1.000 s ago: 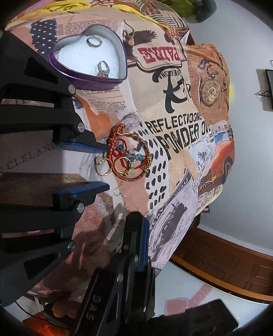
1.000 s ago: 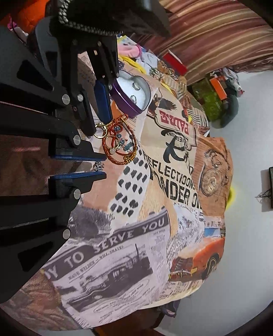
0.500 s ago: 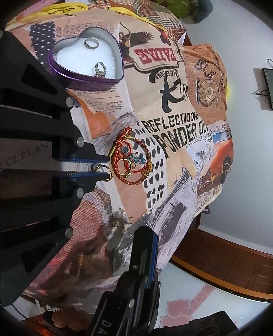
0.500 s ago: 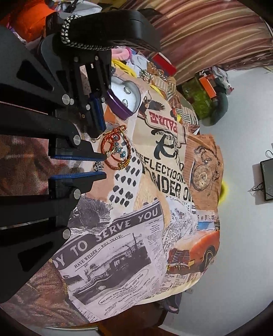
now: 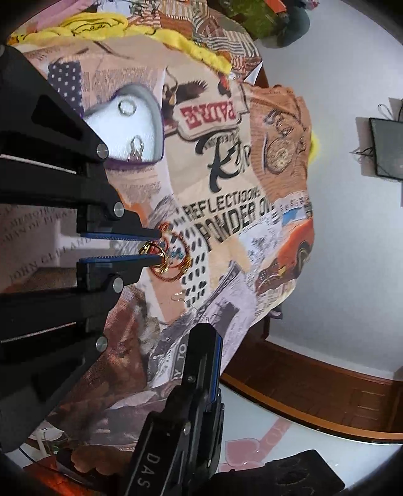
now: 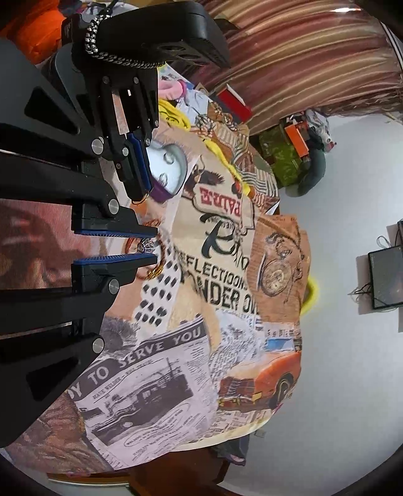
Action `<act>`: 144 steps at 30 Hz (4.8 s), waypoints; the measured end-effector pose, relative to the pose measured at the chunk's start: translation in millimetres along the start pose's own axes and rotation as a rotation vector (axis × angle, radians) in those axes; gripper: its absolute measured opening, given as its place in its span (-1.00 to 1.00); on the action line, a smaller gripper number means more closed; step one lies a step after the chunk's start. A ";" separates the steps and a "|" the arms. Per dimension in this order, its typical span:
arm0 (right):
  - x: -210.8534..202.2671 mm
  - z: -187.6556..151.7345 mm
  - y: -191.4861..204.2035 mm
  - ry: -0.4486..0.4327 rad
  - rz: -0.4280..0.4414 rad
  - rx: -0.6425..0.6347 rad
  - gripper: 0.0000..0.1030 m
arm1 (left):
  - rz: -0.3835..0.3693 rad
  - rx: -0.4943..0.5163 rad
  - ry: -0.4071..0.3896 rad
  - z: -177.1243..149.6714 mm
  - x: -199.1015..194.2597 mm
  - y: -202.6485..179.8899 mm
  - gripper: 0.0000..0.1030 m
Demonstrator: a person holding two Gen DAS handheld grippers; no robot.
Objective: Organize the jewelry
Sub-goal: 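Lower the gold ring into the heart tin foam and open the left gripper, then grasp the gold-wire bracelet with the right gripper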
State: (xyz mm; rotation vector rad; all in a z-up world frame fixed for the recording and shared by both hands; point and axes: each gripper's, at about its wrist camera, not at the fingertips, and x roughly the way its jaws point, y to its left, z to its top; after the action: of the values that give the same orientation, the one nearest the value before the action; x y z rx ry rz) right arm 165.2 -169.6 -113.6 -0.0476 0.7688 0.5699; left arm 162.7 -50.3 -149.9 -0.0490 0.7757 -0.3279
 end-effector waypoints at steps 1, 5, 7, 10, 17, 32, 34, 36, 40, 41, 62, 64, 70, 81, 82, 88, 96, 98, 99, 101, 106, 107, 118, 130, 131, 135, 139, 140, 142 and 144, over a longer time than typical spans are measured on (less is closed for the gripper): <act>-0.9 2.0 3.7 -0.005 0.003 -0.005 -0.83 | 0.004 -0.002 -0.009 0.7 -3.8 2.3 -0.87; -2.5 9.0 16.3 -0.021 0.015 -0.022 -0.83 | 0.034 -0.013 -0.051 3.1 -21.5 14.0 -0.87; -2.8 12.1 24.0 -0.031 0.019 -0.033 -0.83 | 0.045 -0.019 -0.066 3.4 -27.4 19.3 -0.87; -1.5 16.9 34.8 -0.039 0.032 -0.049 -0.83 | 0.067 -0.029 -0.089 3.9 -38.1 29.5 -0.87; 9.1 25.4 57.2 -0.038 0.064 -0.089 -0.83 | 0.116 -0.062 -0.131 1.5 -58.3 55.6 -0.87; 59.1 31.2 88.3 0.035 0.131 -0.118 -0.82 | 0.178 -0.169 -0.111 -14.0 -52.9 117.7 -0.87; 67.0 31.0 90.9 0.051 0.135 -0.118 -0.82 | 0.166 -0.177 -0.094 -18.2 -46.7 121.3 -0.87; 73.5 30.4 92.1 0.064 0.138 -0.117 -0.82 | 0.157 -0.179 -0.076 -22.3 -40.1 123.1 -0.87; 86.9 28.4 95.1 0.096 0.139 -0.119 -0.82 | 0.127 -0.170 -0.041 -28.1 -26.3 120.5 -0.87; 90.2 27.9 95.4 0.106 0.140 -0.119 -0.82 | 0.122 -0.165 -0.035 -28.8 -23.4 119.0 -0.87; 119.2 17.6 102.8 0.196 0.119 -0.143 -0.82 | 0.084 -0.163 0.021 -40.8 -5.0 120.0 -0.87; 120.4 17.5 104.2 0.208 0.101 -0.149 -0.81 | 0.092 -0.164 0.019 -40.3 -6.9 120.3 -0.87; 115.8 19.1 102.1 0.206 0.096 -0.135 -0.57 | 0.107 -0.181 0.010 -40.4 -15.3 123.0 -0.84; 79.4 25.5 90.5 0.108 0.049 -0.124 -0.36 | 0.149 -0.174 -0.045 -28.7 -40.9 117.3 -0.52; 76.0 25.4 88.7 0.100 0.042 -0.123 -0.36 | 0.151 -0.173 -0.053 -26.4 -43.3 115.8 -0.49; 55.1 24.7 72.2 0.060 -0.005 -0.113 -0.36 | 0.156 -0.157 -0.084 -14.2 -50.1 103.3 -0.41; 29.3 19.0 34.3 0.017 -0.084 -0.069 -0.36 | 0.142 -0.110 -0.094 3.2 -41.9 75.1 -0.40; 23.9 16.7 20.0 0.012 -0.096 -0.040 -0.36 | 0.133 -0.096 -0.087 6.7 -36.3 67.6 -0.40; 22.4 15.6 14.4 0.013 -0.103 -0.030 -0.36 | 0.130 -0.091 -0.084 7.6 -33.7 64.4 -0.39; 20.6 12.4 1.4 0.019 -0.123 -0.010 -0.36 | 0.118 -0.075 -0.072 10.8 -25.2 56.8 -0.39; 21.0 3.6 -27.1 0.047 -0.156 0.040 -0.36 | 0.088 -0.042 -0.037 13.6 -2.4 41.9 -0.37; 21.8 2.1 -31.5 0.054 -0.159 0.049 -0.36 | 0.082 -0.038 -0.026 13.9 3.6 39.6 -0.37; 51.9 -8.3 -42.7 0.153 -0.124 0.030 -0.36 | 0.051 -0.013 0.051 9.3 44.7 29.5 -0.37; 92.9 -2.8 -37.2 0.259 -0.130 -0.102 -0.36 | 0.035 -0.042 0.074 3.7 53.3 39.6 -0.37; 95.1 -2.9 -36.0 0.260 -0.131 -0.119 -0.37 | 0.036 -0.043 0.075 3.2 53.3 39.9 -0.37; 99.0 -6.2 -28.0 0.267 -0.111 -0.169 -0.72 | 0.036 -0.049 0.078 1.5 53.4 40.1 -0.37; 96.2 -6.3 -24.5 0.248 -0.129 -0.181 -0.83 | 0.043 -0.046 0.080 -0.8 49.7 38.9 -0.37; 93.8 -5.3 -27.0 0.242 -0.126 -0.160 -0.83 | 0.044 -0.043 0.079 -1.0 47.9 38.0 -0.37; 86.9 -3.3 -29.7 0.215 -0.133 -0.135 -0.83 | 0.046 -0.039 0.077 -1.1 45.2 38.0 -0.37; 78.1 -1.0 -30.7 0.187 -0.117 -0.107 -0.84 | 0.048 -0.034 0.075 -0.8 42.5 36.3 -0.37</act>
State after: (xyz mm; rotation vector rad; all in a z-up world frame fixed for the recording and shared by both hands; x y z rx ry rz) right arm 225.0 -159.2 -171.6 -0.2457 0.9103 0.4995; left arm 200.4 -28.9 -185.3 -0.0498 0.8556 -0.2719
